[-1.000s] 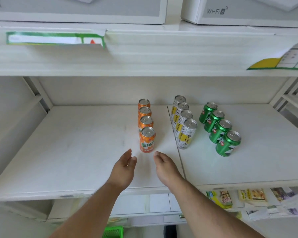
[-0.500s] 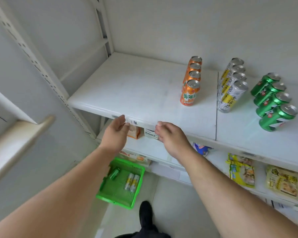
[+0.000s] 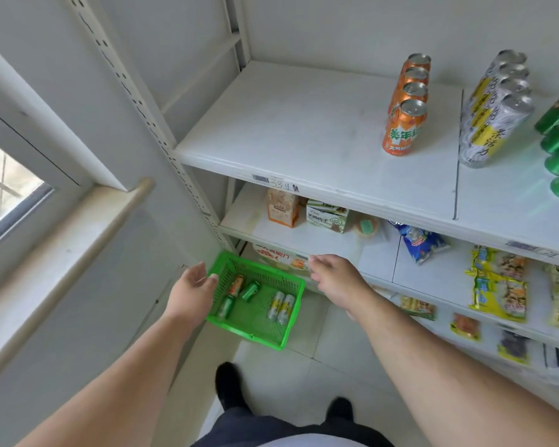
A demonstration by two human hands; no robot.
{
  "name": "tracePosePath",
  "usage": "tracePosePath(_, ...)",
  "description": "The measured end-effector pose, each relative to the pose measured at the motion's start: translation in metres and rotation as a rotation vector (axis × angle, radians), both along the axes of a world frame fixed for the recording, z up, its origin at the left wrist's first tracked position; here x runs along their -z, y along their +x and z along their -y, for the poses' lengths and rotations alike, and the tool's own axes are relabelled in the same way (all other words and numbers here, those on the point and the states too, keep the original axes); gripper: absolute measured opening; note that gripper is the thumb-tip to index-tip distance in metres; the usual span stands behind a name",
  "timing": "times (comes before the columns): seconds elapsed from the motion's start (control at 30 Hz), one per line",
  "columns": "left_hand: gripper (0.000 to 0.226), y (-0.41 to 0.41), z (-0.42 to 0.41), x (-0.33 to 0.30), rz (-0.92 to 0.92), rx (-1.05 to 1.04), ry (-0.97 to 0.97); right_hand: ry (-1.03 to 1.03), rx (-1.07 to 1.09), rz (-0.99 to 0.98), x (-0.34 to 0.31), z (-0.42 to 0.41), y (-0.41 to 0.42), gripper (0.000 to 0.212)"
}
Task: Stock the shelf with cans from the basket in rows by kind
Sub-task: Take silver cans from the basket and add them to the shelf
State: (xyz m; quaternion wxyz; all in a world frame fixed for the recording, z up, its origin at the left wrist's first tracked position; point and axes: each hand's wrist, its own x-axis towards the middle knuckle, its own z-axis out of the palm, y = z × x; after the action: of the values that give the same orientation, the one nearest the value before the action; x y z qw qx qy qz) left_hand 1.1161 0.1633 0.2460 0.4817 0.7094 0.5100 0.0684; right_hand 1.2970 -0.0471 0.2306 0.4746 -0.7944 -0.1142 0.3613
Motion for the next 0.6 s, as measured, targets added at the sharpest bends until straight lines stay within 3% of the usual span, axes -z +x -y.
tracePosePath(0.07, 0.054, -0.003, -0.011, 0.010, -0.001, 0.014, -0.033, -0.026, 0.003, -0.006, 0.007, -0.010, -0.006, 0.068)
tracePosePath(0.13, 0.053, -0.006, -0.028, 0.020, -0.013, 0.038, -0.067, -0.072, 0.022, -0.018, 0.014, -0.024, -0.013, 0.048)
tracePosePath(0.33, 0.046, -0.022, -0.114, 0.056, -0.050, 0.088, -0.148, -0.166, 0.154, -0.091, 0.063, -0.089, -0.042, 0.086)
tracePosePath(0.47, 0.047, -0.034, -0.169, 0.090, -0.130, 0.150, -0.173, -0.242, 0.268, -0.224, 0.098, -0.129, -0.066, 0.065)
tracePosePath(0.6, 0.053, -0.039, -0.197, 0.127, -0.218, 0.215, -0.222, -0.273, 0.360, -0.293, 0.135, -0.155, -0.078, 0.070)
